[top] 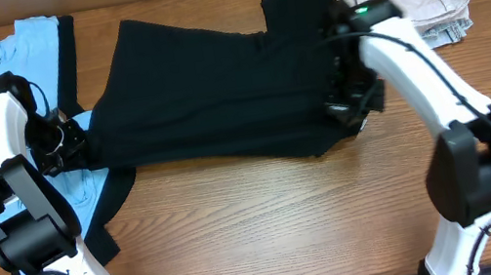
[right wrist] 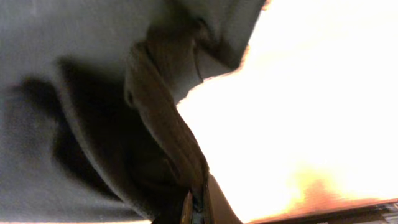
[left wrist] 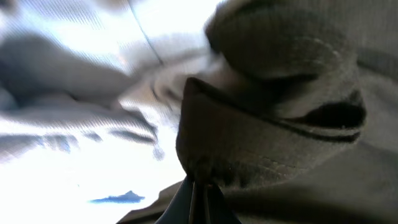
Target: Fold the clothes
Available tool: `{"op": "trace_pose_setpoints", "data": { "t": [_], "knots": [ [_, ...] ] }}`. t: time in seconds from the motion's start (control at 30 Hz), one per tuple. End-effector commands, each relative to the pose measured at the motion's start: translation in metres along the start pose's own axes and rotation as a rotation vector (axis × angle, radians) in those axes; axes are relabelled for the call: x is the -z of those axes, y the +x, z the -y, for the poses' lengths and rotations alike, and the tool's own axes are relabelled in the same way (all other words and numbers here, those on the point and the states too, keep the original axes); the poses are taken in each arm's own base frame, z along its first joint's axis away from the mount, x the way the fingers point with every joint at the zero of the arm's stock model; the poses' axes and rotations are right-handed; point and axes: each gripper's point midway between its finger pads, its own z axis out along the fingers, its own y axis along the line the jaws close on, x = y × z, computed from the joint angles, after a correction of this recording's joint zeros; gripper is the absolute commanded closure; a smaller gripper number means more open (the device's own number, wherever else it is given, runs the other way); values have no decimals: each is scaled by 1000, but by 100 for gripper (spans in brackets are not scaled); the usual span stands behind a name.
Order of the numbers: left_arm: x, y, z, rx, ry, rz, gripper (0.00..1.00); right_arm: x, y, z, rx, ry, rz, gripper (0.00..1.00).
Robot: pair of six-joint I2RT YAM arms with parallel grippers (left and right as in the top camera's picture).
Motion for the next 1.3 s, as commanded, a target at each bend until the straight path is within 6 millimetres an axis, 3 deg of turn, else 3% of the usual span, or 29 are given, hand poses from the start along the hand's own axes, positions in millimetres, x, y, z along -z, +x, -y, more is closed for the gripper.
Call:
{"op": "trace_pose_setpoints", "data": {
  "t": [0.0,0.13,0.17,0.2,0.33,0.4,0.53,0.7,0.8,0.93,1.07,1.27],
  "knots": [
    [6,8,17,-67,21,-21,96,16,0,28,53,15,3,96],
    [2,17,34,-125,1,-45,96,14,10,32,102,-7,-60,85],
    [2,19,38,-137,-3,-48,96,13,14,30,119,-19,-78,74],
    [1,20,42,-147,-5,-49,96,11,20,28,137,-29,-100,71],
    [0,25,48,-166,-13,-62,96,-3,43,28,162,-8,-197,66],
    [0,27,47,-165,-21,-71,96,-17,58,31,174,24,-255,59],
    [0,32,42,-174,-42,-91,96,-48,72,36,184,53,-310,58],
    [0,31,43,-190,-41,-88,96,-54,45,21,223,-6,-179,59],
    [0,28,44,-192,-39,-75,96,-34,20,5,253,-70,-26,57],
    [-1,22,45,-196,-35,-52,96,-19,-3,-11,332,-125,116,44],
    [-1,17,47,-199,-31,-30,96,-23,-14,-25,369,-162,164,39],
    [-1,13,48,-202,-29,-15,96,-44,-11,-47,448,-201,188,37]
  ]
}}
